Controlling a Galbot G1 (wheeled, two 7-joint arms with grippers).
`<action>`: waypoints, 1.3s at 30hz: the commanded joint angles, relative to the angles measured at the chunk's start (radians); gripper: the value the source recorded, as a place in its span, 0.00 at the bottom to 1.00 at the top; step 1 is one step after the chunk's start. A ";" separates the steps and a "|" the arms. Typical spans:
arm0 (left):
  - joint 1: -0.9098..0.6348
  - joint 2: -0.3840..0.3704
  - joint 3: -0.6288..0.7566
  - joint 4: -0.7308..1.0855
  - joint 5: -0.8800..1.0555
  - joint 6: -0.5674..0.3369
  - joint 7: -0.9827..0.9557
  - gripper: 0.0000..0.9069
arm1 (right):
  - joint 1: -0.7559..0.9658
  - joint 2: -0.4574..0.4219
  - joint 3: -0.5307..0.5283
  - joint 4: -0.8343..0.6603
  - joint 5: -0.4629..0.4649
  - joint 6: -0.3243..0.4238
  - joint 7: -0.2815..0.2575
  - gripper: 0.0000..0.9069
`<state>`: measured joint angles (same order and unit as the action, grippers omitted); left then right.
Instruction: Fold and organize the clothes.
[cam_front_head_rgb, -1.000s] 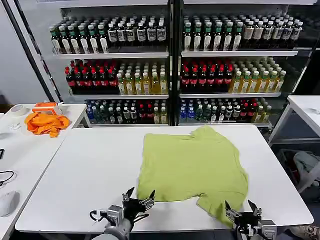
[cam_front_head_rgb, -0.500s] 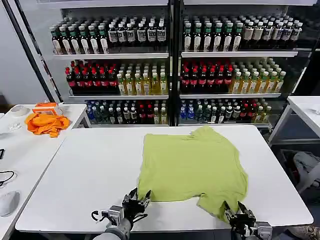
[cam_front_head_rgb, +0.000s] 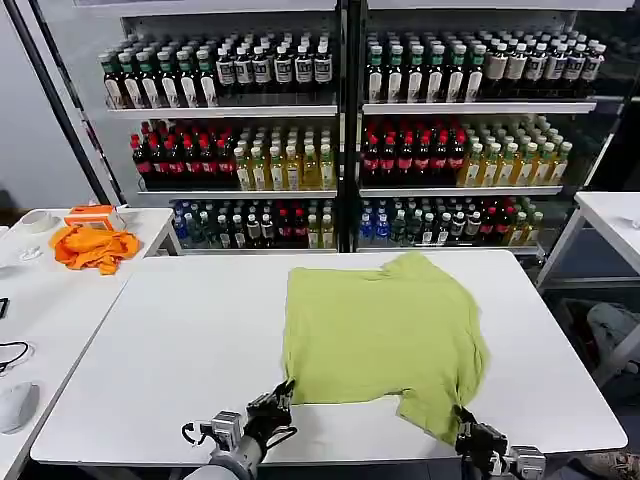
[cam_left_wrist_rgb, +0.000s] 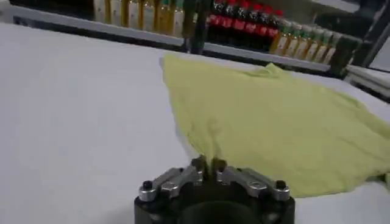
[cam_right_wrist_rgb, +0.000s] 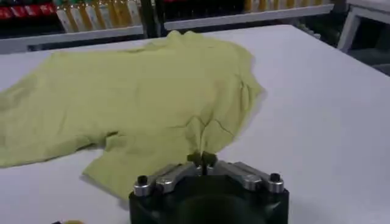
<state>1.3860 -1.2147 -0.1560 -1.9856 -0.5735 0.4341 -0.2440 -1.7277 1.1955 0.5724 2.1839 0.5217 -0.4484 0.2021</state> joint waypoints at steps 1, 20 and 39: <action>0.016 -0.003 -0.026 -0.061 -0.046 -0.008 0.003 0.02 | -0.004 0.001 0.009 0.040 0.007 0.042 -0.002 0.00; 0.090 0.080 -0.139 -0.284 -0.157 -0.012 -0.005 0.02 | -0.019 -0.052 0.101 0.166 0.038 0.052 -0.018 0.00; -0.210 0.094 -0.033 0.041 -0.146 -0.021 0.016 0.02 | 0.305 -0.157 0.001 -0.093 0.018 0.039 -0.013 0.00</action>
<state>1.3321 -1.1219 -0.2266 -2.1039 -0.7168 0.4172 -0.2324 -1.5222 1.0603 0.5854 2.1669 0.5412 -0.4088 0.1874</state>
